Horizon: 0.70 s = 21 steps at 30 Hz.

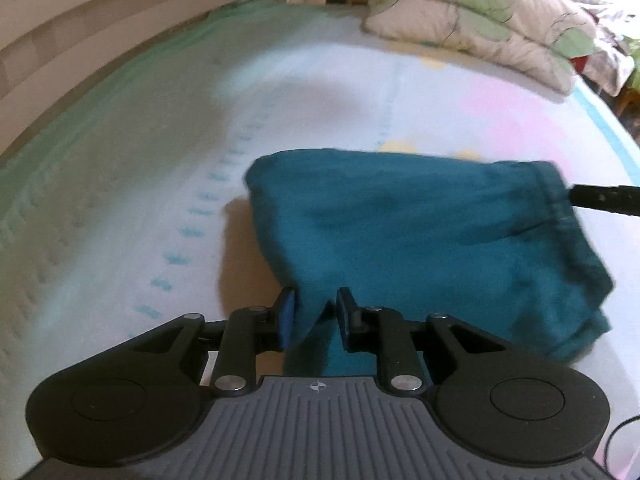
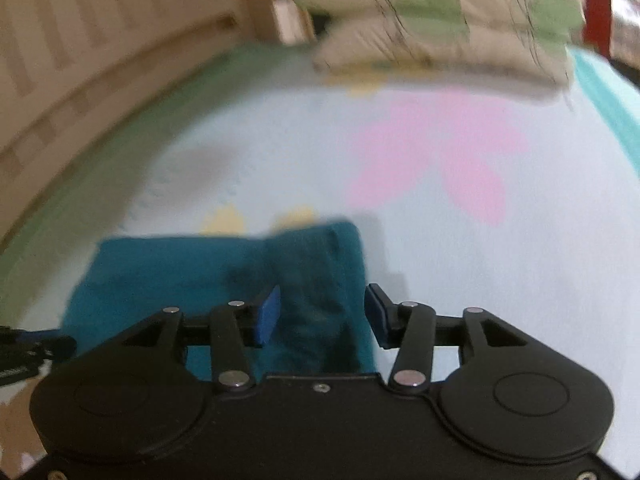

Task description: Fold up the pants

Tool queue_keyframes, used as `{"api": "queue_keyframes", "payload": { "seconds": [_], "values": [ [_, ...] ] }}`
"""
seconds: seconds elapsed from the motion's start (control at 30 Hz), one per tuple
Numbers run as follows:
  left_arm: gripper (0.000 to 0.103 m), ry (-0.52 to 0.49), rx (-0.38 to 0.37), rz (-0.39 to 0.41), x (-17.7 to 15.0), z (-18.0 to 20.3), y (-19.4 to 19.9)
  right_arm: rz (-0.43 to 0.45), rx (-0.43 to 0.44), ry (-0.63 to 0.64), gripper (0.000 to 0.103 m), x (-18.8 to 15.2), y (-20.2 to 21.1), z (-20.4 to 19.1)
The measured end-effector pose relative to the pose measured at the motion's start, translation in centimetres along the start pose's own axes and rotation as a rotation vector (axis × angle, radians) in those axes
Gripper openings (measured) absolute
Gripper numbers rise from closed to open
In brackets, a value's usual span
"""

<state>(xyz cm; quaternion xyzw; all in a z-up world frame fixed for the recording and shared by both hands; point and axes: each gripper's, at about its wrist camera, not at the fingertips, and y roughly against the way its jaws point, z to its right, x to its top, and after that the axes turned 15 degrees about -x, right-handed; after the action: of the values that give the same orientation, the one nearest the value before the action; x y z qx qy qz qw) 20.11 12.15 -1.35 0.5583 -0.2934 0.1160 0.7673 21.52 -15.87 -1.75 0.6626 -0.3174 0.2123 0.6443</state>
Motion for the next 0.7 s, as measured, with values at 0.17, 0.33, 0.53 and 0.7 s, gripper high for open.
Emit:
{"api": "queue_keyframes", "payload": {
  "seconds": [0.17, 0.33, 0.53, 0.7],
  "values": [
    [0.022, -0.034, -0.007, -0.041, -1.4, 1.2, -0.4, -0.078, 0.049, 0.113, 0.054, -2.4, 0.1, -2.3],
    [0.022, -0.053, -0.005, -0.112, -3.3, 1.2, -0.8, -0.191, 0.033, 0.178, 0.048, -6.7, -1.2, -2.5],
    [0.022, 0.079, 0.05, -0.045, -3.9, -1.9, 0.7, -0.2, 0.057, 0.167, 0.048, -6.3, -0.5, -1.5],
    [0.022, 0.266, 0.06, -0.027, -4.0, -5.1, 1.9, -0.165, 0.066, 0.152, 0.048, -6.0, 0.8, -1.2]
  ]
}}
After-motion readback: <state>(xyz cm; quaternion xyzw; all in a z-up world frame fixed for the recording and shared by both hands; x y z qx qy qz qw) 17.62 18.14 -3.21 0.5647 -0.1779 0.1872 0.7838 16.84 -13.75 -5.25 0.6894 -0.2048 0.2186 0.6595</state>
